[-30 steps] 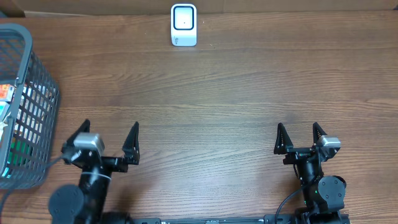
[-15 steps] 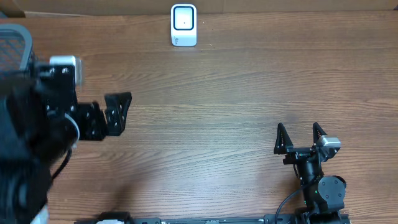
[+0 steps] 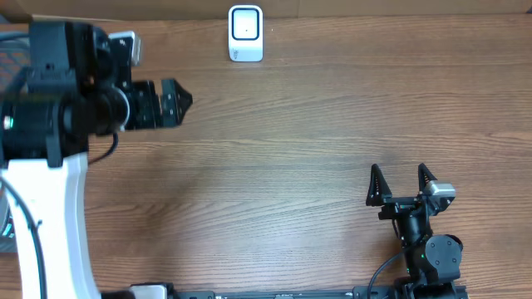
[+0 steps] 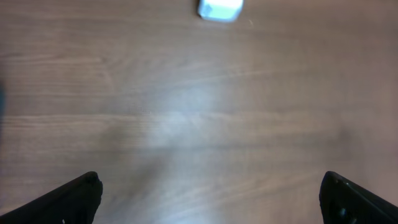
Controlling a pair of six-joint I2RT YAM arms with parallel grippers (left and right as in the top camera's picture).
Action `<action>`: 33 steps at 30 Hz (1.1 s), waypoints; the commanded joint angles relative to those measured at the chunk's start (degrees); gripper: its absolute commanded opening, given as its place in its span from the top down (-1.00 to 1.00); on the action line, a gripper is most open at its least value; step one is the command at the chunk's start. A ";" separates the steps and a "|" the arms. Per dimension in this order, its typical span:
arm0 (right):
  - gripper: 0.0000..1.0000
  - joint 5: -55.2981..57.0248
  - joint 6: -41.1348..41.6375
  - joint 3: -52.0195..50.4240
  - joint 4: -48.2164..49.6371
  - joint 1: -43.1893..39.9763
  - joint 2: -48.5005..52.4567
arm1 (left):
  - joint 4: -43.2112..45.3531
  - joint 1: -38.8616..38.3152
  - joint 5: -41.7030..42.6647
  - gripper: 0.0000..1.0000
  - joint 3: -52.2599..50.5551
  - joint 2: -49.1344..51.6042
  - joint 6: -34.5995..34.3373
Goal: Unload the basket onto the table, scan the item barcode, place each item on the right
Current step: 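Reach the left gripper into the grey basket toward the green-lidded jar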
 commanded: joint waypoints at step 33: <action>-1.00 0.55 -0.22 -0.61 0.26 0.33 -0.46 | -10.78 52.50 -13.42 -0.99 12.85 24.85 -18.71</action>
